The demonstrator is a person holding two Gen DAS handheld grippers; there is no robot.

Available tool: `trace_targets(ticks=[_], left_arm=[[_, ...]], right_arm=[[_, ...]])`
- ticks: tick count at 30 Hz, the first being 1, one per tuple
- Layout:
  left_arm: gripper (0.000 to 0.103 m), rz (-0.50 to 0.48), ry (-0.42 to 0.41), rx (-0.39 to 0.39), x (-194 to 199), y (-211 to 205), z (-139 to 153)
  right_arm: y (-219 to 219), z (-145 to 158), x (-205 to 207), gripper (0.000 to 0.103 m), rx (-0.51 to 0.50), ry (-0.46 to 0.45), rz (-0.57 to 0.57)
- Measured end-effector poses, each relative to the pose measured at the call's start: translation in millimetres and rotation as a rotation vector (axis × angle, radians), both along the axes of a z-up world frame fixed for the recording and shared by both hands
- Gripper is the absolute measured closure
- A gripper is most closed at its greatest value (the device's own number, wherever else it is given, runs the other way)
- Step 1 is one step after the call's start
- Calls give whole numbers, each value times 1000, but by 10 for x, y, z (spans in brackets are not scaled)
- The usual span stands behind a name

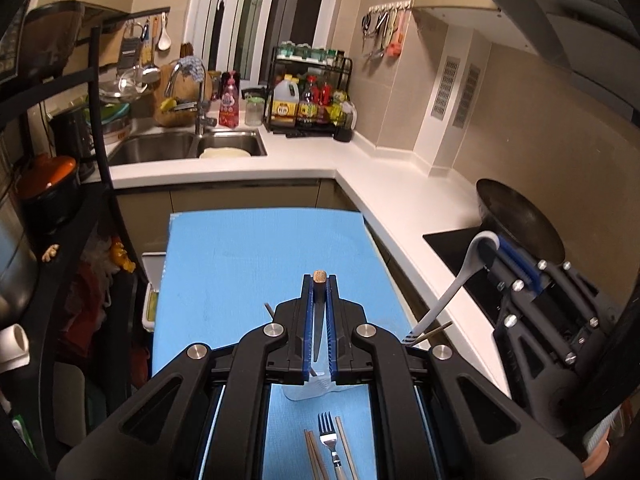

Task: Organize utensils
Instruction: 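Lift the spoon and chopstick and carry both over the clear container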

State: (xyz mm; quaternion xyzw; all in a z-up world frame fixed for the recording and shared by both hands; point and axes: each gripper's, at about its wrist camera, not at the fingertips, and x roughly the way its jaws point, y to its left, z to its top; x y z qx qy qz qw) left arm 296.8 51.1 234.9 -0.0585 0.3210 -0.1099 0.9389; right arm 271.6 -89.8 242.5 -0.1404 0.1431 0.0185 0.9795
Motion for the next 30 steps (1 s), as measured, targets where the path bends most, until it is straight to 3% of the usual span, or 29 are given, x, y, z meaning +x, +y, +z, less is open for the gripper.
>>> trace_targets(ticks=[7, 11, 21, 24, 25, 26, 28, 30], left_arm=[[97, -2, 23, -2, 99, 20, -176], [97, -7, 21, 6, 129, 2, -185], [97, -44, 50, 22, 273, -137, -429], [97, -65, 77, 19, 318, -164, -513], [97, -71, 84, 10, 326, -158, -536], [94, -74, 90, -3, 328, -145, -556], [64, -65, 82, -18, 292, -101, -553], [59, -58, 47, -15, 209, -69, -499]], right_arm=[[5, 24, 58, 96, 15, -51, 1], [38, -42, 169, 96, 19, -28, 6], [10, -610, 431, 96, 52, 138, 28], [-42, -703, 501, 91, 91, 228, 36], [-50, -713, 492, 84, 97, 235, 34], [-62, -705, 463, 73, 99, 234, 30], [-77, -668, 380, 59, 103, 227, 33], [-66, -616, 277, 55, 97, 220, 45]])
